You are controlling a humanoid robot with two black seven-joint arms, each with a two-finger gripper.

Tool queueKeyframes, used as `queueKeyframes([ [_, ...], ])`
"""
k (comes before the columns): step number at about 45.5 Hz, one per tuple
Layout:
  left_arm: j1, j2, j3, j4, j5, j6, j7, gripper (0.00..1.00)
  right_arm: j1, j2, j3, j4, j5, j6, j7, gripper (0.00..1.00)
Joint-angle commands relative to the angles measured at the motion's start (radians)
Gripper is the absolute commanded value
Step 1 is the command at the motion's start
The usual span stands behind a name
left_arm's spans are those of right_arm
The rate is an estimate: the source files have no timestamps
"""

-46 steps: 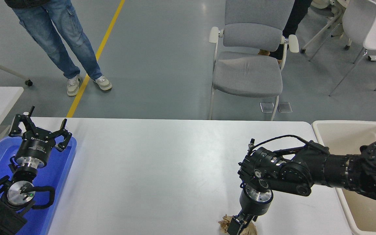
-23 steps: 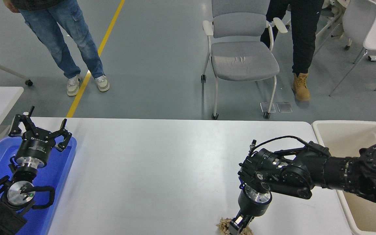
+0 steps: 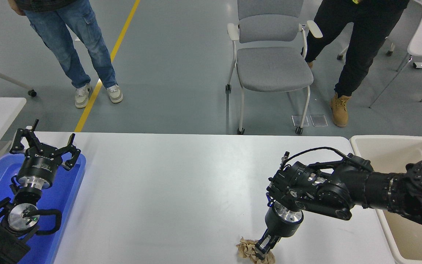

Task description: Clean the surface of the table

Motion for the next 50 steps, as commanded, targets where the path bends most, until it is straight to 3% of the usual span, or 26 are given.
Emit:
queueKeyframes([
  [1, 0.000, 0.000, 0.000, 0.000, 0.000, 0.000, -0.001, 1.00, 0.038, -0.044, 0.052, -0.002, 0.005, -0.017, 0.025, 0.00],
  [13, 0.000, 0.000, 0.000, 0.000, 0.000, 0.000, 0.000, 1.00, 0.078, -0.127, 0.185, -0.001, 0.028, -0.020, 0.055, 0.00],
  [50, 0.000, 0.000, 0.000, 0.000, 0.000, 0.000, 0.000, 1.00, 0.170, -0.299, 0.362, 0.030, 0.349, -0.002, 0.054, 0.00],
])
